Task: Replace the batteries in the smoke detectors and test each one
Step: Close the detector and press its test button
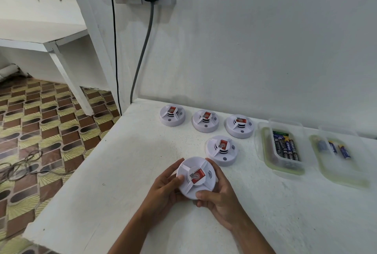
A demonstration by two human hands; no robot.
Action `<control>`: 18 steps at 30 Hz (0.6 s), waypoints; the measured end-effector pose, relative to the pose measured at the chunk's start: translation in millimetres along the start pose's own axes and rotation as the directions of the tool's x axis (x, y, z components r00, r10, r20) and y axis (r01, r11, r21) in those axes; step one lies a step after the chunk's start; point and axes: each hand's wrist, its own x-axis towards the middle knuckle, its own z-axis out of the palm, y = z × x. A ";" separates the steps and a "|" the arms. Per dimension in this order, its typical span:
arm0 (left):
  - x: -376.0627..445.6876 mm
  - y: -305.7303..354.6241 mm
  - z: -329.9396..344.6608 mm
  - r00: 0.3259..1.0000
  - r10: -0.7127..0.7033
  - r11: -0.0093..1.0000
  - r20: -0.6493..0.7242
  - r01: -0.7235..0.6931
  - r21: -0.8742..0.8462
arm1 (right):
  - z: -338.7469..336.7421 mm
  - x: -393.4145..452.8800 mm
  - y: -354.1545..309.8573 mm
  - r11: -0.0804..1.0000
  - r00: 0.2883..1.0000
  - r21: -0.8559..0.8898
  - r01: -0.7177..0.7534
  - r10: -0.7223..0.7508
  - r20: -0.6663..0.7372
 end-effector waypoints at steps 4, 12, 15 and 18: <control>-0.8 0.8 0.8 1.000 -0.001 1.000 -0.004 0.001 0.019 | 0.0 0.4 0.0 1.000 1.000 -0.012 -0.012 0.012 -0.012; -0.4 -0.3 -0.3 1.000 -0.009 1.000 -0.008 0.009 0.027 | -0.4 -0.2 -0.1 1.000 1.000 -0.017 -0.008 0.008 -0.007; 0.2 -1.0 -1.5 1.000 -0.008 1.000 -0.002 0.008 0.030 | -0.1 -0.4 -0.2 1.000 1.000 -0.007 -0.005 0.005 0.000; 1.3 -2.1 -2.6 1.000 -0.009 0.999 -0.001 0.009 0.034 | 0.1 -0.3 -0.7 1.000 1.000 0.005 -0.005 0.005 0.010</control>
